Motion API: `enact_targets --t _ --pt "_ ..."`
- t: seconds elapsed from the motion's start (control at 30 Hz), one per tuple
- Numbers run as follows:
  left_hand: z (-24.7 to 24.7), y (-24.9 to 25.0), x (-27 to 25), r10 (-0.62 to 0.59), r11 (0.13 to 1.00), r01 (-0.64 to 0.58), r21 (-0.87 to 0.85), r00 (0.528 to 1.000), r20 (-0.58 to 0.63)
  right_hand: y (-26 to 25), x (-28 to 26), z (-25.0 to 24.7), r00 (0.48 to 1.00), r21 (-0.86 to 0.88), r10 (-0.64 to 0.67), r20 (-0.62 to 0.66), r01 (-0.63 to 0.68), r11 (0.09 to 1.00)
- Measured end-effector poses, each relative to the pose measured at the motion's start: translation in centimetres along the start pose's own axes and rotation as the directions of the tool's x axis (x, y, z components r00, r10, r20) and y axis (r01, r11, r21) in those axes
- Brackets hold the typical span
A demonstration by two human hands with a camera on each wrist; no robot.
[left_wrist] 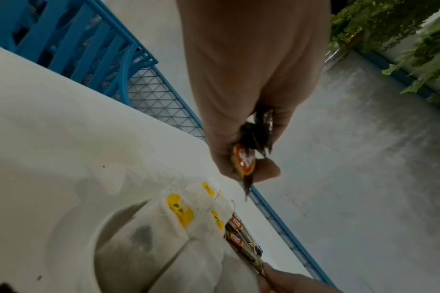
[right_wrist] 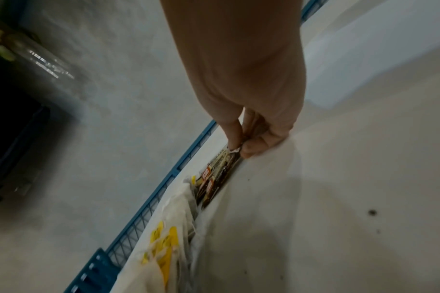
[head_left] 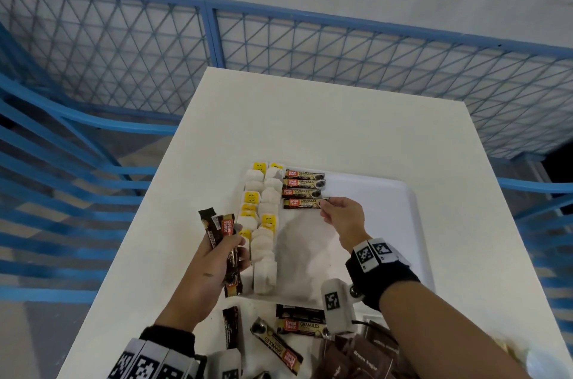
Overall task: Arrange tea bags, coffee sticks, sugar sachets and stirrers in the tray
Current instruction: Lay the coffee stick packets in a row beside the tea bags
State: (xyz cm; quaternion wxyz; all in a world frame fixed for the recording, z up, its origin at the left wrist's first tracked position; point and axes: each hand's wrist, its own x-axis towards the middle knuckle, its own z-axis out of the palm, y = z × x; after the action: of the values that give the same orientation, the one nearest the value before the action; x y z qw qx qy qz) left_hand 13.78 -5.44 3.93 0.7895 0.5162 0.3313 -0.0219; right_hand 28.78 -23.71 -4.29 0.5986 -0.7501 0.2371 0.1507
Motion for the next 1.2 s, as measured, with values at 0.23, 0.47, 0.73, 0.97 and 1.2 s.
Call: enact_targets --t 0.23,0.47,0.73,0.97,1.2 --pt "-0.2 -0.5 0.0 0.019 0.999 -0.019 0.032 1.000 0.011 -0.1 -0.2 1.1 0.986 -0.289 -0.156 -0.055 0.134 0.948" --pt "-0.2 -0.5 0.1 0.037 0.997 -0.040 0.073 0.999 0.037 0.0 -0.2 1.2 0.983 -0.319 -0.171 -0.064 0.142 0.937" --pt "-0.2 -0.4 -0.1 0.070 0.989 -0.081 0.125 0.994 0.089 0.3 -2.8 0.6 0.977 -0.272 -0.211 0.007 0.205 0.940" --pt "-0.2 0.0 -0.6 0.113 0.972 -0.128 0.196 0.990 0.084 -0.2 -10.4 -0.6 0.870 -0.162 -0.140 0.472 0.242 0.957" --pt "0.2 0.2 -1.0 0.191 0.975 -0.193 0.111 0.981 0.029 -0.4 -14.3 -1.8 0.673 0.021 -0.128 0.728 0.165 0.986"
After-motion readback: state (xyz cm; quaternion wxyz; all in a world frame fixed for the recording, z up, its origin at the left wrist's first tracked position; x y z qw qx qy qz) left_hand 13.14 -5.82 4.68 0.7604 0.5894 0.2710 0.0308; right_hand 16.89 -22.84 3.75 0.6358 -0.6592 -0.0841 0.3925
